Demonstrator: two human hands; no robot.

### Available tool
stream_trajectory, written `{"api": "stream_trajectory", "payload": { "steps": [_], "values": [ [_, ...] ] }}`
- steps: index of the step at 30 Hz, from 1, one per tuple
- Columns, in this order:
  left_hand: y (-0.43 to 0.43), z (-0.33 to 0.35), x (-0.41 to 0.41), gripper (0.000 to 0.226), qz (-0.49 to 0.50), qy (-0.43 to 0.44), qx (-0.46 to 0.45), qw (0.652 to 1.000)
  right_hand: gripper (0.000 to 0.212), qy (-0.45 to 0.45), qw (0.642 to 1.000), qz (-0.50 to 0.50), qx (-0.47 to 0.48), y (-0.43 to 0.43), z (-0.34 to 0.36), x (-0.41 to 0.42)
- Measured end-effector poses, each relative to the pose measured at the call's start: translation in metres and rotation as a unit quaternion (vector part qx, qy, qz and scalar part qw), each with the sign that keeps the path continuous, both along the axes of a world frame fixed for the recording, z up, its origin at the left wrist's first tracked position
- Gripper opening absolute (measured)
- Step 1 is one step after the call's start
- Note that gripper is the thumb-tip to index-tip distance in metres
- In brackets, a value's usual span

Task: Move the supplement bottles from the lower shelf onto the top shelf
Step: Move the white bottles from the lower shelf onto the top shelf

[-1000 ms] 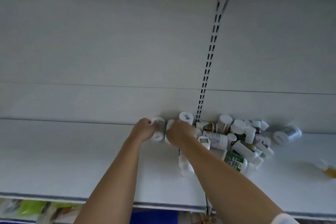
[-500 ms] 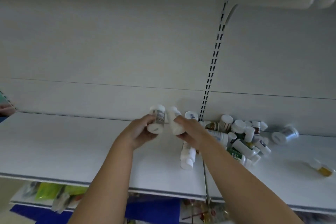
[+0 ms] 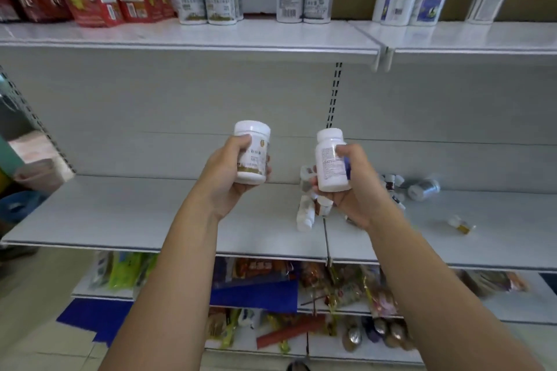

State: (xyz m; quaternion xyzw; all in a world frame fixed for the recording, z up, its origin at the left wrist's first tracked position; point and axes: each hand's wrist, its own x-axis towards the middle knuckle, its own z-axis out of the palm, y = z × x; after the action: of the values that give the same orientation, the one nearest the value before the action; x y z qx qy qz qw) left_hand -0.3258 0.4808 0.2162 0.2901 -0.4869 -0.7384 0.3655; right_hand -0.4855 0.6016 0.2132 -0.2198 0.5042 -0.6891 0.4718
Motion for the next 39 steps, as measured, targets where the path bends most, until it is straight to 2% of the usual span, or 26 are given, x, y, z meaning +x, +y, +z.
{"api": "stream_trajectory", "payload": {
  "steps": [2, 6, 11, 13, 15, 19, 22, 24, 25, 28, 31, 34, 37, 39],
  "values": [
    [0.020, 0.020, 0.004, 0.015, -0.013, 0.025, -0.036, 0.999, 0.034, 0.044, 0.999, -0.010, -0.022, 0.021, 0.021, 0.006],
    [0.047, 0.053, 0.005, 0.039, -0.055, 0.038, -0.093, 0.993, 0.035, 0.117, 0.991, -0.044, -0.048, 0.055, 0.056, 0.010],
    [0.062, 0.086, -0.012, 0.034, -0.054, 0.015, -0.121, 0.991, 0.023, 0.114, 0.986, -0.095, -0.082, 0.081, 0.091, 0.000],
    [0.063, 0.098, -0.022, 0.030, -0.037, 0.015, -0.140, 0.989, 0.019, 0.129, 0.979, -0.116, -0.108, 0.086, 0.103, -0.011],
    [0.063, 0.113, -0.032, 0.036, -0.032, 0.025, -0.163, 0.986, 0.015, 0.158, 0.972, -0.125, -0.122, 0.089, 0.118, -0.024],
    [0.060, 0.150, -0.056, 0.038, -0.030, 0.035, -0.225, 0.973, 0.011, 0.201, 0.964, -0.135, -0.107, 0.085, 0.151, -0.056],
    [0.055, 0.171, -0.079, 0.037, -0.046, 0.007, -0.288, 0.956, 0.054, 0.264, 0.948, -0.137, -0.115, 0.079, 0.169, -0.091],
    [0.050, 0.183, -0.094, 0.041, -0.049, -0.027, -0.334, 0.941, 0.064, 0.302, 0.938, -0.133, -0.105, 0.075, 0.178, -0.115],
    [0.046, 0.189, -0.102, 0.043, -0.049, -0.047, -0.354, 0.933, 0.061, 0.317, 0.934, -0.136, -0.093, 0.071, 0.184, -0.126],
    [0.036, 0.205, -0.128, 0.055, -0.050, -0.099, -0.394, 0.912, 0.042, 0.389, 0.911, -0.103, -0.089, 0.062, 0.196, -0.153],
    [0.024, 0.213, -0.153, 0.052, -0.055, -0.135, -0.416, 0.898, 0.057, 0.431, 0.895, -0.045, -0.103, 0.052, 0.200, -0.177],
    [0.013, 0.219, -0.178, 0.044, -0.066, -0.169, -0.427, 0.886, 0.057, 0.461, 0.881, 0.003, -0.111, 0.041, 0.208, -0.198],
    [0.001, 0.224, -0.197, 0.041, -0.087, -0.197, -0.422, 0.880, 0.050, 0.539, 0.841, 0.018, -0.051, 0.028, 0.215, -0.225],
    [-0.007, 0.227, -0.207, 0.042, -0.089, -0.230, -0.428, 0.869, 0.052, 0.602, 0.796, 0.054, 0.011, 0.019, 0.220, -0.242]
  ]
}}
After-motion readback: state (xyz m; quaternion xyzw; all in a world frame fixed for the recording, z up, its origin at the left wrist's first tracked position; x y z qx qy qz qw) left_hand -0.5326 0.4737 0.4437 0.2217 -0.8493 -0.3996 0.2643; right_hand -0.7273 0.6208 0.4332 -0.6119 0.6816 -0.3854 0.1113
